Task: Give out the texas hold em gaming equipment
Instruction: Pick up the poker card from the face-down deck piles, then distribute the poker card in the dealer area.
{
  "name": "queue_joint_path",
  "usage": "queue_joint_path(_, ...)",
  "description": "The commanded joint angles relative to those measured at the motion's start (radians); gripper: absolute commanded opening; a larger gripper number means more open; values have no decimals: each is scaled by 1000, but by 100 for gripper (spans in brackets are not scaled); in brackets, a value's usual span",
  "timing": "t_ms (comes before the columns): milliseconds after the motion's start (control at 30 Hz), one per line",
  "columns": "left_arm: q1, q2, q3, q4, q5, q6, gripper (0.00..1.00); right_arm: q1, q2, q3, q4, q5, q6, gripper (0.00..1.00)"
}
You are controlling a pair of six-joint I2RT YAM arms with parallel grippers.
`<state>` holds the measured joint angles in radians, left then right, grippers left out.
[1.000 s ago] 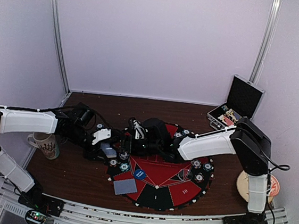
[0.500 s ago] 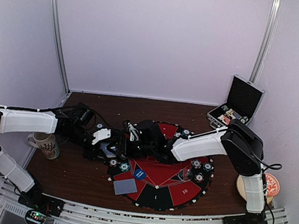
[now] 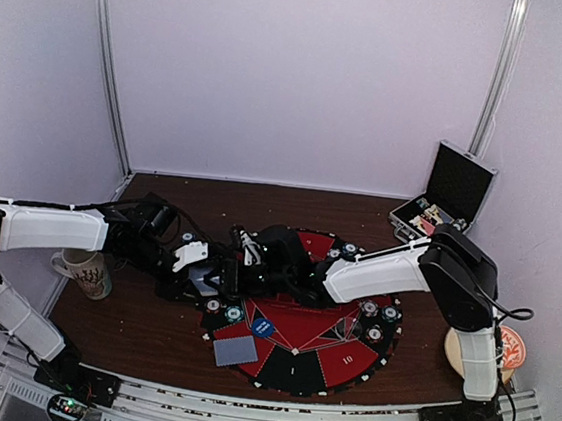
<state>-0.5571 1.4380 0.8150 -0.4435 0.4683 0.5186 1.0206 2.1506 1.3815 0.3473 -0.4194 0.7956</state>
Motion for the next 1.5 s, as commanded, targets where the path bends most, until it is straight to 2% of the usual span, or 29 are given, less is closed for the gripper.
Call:
queue_joint_path(0,-2,-8,-3,13,37,15,38,-29,-53,-38,-55,76,-20,33)
queue_joint_path(267,-3,-3,0,14,34,13,38,-30,-104,-74,-25,39,-20,20)
queue_joint_path(533,-1,7,2,14,28,11,38,-26,-172,-148,34,9,-8,0)
queue_joint_path(833,-2,17,7,25,-3,-13,38,-28,-302,-313,114,80,41,0)
queue_joint_path(1033,-2,27,9,28,-12,-21,38,-24,-493,-611,267,194,138,0)
queue_joint_path(1300,2,38,18,32,-29,-42,37,61,-765,-975,346,451,275,0)
queue_joint_path(1467,7,42,27,30,-32,-55,37,165,-898,-1079,262,617,344,0)
